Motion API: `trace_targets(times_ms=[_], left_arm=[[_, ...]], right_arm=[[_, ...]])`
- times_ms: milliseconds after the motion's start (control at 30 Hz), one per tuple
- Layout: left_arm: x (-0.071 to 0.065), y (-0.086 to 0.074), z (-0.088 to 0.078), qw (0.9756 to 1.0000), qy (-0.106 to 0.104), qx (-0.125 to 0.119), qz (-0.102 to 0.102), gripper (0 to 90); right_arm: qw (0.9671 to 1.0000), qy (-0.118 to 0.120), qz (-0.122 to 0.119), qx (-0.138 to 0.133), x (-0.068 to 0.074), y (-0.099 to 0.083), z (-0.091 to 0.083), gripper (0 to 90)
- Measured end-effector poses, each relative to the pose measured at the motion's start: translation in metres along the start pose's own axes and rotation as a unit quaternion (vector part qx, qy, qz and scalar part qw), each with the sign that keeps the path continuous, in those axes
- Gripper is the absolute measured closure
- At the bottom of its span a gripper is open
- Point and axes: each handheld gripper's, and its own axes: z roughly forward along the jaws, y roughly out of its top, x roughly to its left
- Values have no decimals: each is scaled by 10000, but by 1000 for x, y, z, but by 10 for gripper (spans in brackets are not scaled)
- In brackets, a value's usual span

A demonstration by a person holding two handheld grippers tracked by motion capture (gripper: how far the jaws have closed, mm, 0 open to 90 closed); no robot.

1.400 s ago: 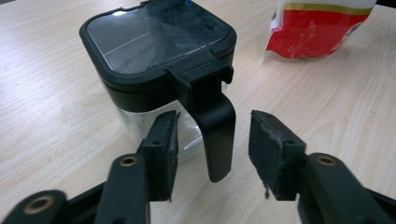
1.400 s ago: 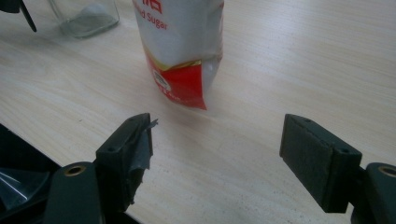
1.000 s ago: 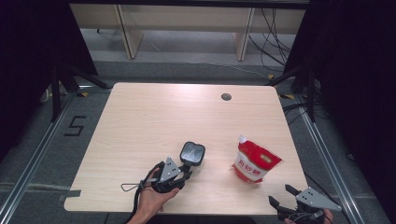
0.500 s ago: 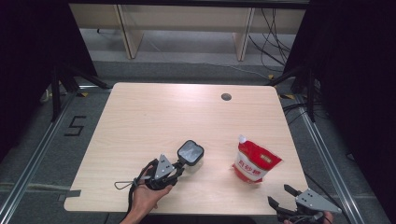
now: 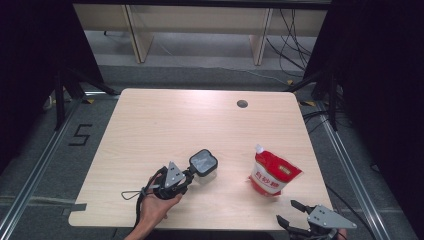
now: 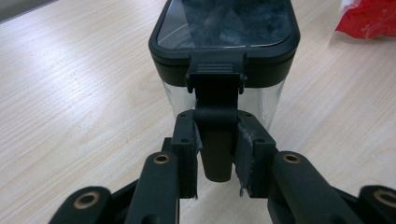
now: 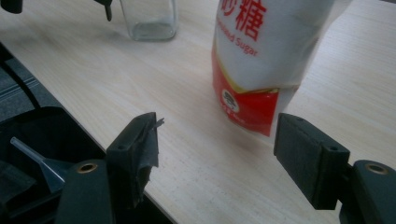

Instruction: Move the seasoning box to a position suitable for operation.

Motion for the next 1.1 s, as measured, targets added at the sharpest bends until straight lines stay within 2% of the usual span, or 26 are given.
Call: trace_targets(times_ms=[33,100,133,167,200,233,267,300,333,367,433,467,500,533,567,600,633,667,700,733,767,867,933,967,1033,1100], left_arm=[[3,0,1,10000,3,-52,85,711],[4,-1,2,9999,-5,-42,95,713],[5,0,2,9998,5,-11,179,714],[3,0,2,9999,10,-30,96,713],[5,1,2,9996,17,8,281,712],[4,1,3,9998,10,7,196,712],[5,1,3,9998,-40,20,169,713],[7,1,2,9997,-80,-20,225,714],[8,1,2,9994,-164,-74,281,718],[8,0,1,9995,-215,-43,211,720],[9,0,1,9993,-299,-49,229,722],[11,0,1,9989,-353,-35,321,722],[11,0,1,9989,-353,-35,321,722],[8,-1,1,9990,-379,-119,201,722],[9,-1,0,9987,-433,-124,255,723],[8,-2,0,9987,-433,-141,214,724],[10,-1,-1,9982,-485,-120,327,723],[9,-3,-2,9980,-604,-144,135,724],[10,-4,-2,9974,-699,-133,72,724],[11,-5,-3,9968,-788,-140,90,724],[10,-6,-4,9967,-797,-141,100,724],[7,-8,-5,9958,-884,-192,146,724],[5,-9,-6,9949,-978,-249,82,724],[5,-8,-6,9938,-1074,-264,133,724],[1,-9,-8,9936,-1102,-229,102,724],[-1,-9,-9,9925,-1191,-219,157,724]], right_arm=[[9999,19,-157,-24,-2,0,1,318],[9999,30,-138,17,0,0,2,319],[9999,52,-61,70,2,1,2,319],[9997,27,-224,36,0,1,3,320],[9997,52,-203,91,1,1,3,320],[9997,55,-220,92,1,1,4,320],[9997,104,-170,103,1,1,4,319],[9997,73,-195,114,1,1,4,320],[9995,26,-302,58,0,1,4,319],[9996,36,-285,70,0,1,4,320],[9996,24,-285,87,0,1,4,319],[9997,49,-234,107,1,0,4,319],[9997,49,-234,107,1,0,4,319],[9997,60,-227,111,1,0,4,319],[9997,59,-225,108,1,0,4,319],[9997,63,-226,98,1,0,5,319],[9996,55,-242,103,1,0,5,319],[9993,18,-345,152,0,0,5,319],[9991,40,-396,115,-1,0,7,319],[9992,36,-377,122,0,0,7,319],[9997,51,-172,178,3,-1,6,319],[9996,84,-192,168,2,-1,7,319],[9995,121,-249,178,1,0,9,319],[9993,93,-298,199,1,0,9,319],[9992,96,-332,192,1,0,10,319],[9992,141,-308,192,2,1,11,319]])
